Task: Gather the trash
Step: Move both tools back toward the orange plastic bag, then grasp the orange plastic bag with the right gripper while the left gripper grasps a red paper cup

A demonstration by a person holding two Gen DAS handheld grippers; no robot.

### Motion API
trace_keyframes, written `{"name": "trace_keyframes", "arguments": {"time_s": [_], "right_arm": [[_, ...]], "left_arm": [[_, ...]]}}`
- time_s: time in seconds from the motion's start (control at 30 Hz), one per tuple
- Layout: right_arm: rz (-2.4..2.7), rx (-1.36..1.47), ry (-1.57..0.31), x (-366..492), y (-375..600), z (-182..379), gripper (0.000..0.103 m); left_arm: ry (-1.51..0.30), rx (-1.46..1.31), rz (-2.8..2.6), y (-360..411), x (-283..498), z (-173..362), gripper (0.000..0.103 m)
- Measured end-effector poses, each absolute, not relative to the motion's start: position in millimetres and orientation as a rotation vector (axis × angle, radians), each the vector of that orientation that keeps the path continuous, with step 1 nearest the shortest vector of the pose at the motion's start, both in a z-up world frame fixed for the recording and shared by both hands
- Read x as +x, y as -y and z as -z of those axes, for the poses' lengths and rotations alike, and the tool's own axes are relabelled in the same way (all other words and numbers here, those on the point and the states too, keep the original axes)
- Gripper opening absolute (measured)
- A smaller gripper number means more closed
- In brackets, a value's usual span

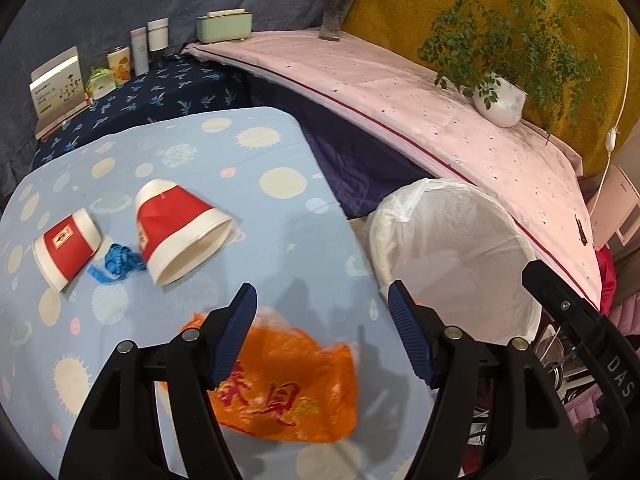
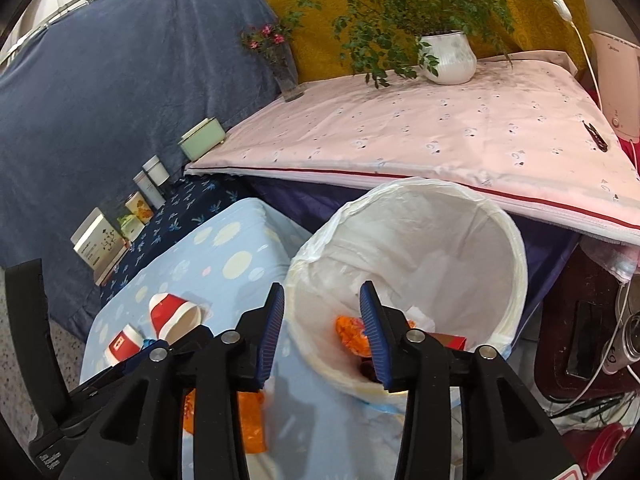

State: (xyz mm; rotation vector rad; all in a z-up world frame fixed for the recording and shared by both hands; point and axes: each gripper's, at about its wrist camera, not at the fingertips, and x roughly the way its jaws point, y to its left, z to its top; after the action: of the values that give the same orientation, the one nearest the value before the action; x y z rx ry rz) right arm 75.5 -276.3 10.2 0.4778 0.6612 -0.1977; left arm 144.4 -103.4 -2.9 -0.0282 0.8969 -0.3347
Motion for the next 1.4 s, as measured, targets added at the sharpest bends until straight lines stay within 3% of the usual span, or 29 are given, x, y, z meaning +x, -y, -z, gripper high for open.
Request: {"name": "trace_keyframes", "arguments": {"time_s": [0.87,0.93,1.0,1.4], "right_arm": [[0.072,0.386,-0.847,81,160,34,0.077],[0.076,0.380,-0.862,82,155,40,0.081],[0.084,0.375,-0.876,84,150,46,0.082],[0.058,0.350,-0.952,115,118,74,0.082]], "left_arm": [[-0.914,-0.131,0.078,-54,133,22,0.065],[-0.911,-0.131,0.049,-64,132,23,0.074],[-0.897,-0.141,0.014,-75,131,24,0.083],[-0.910,-0.192,-0.063,-129,162,33,0.084]]}}
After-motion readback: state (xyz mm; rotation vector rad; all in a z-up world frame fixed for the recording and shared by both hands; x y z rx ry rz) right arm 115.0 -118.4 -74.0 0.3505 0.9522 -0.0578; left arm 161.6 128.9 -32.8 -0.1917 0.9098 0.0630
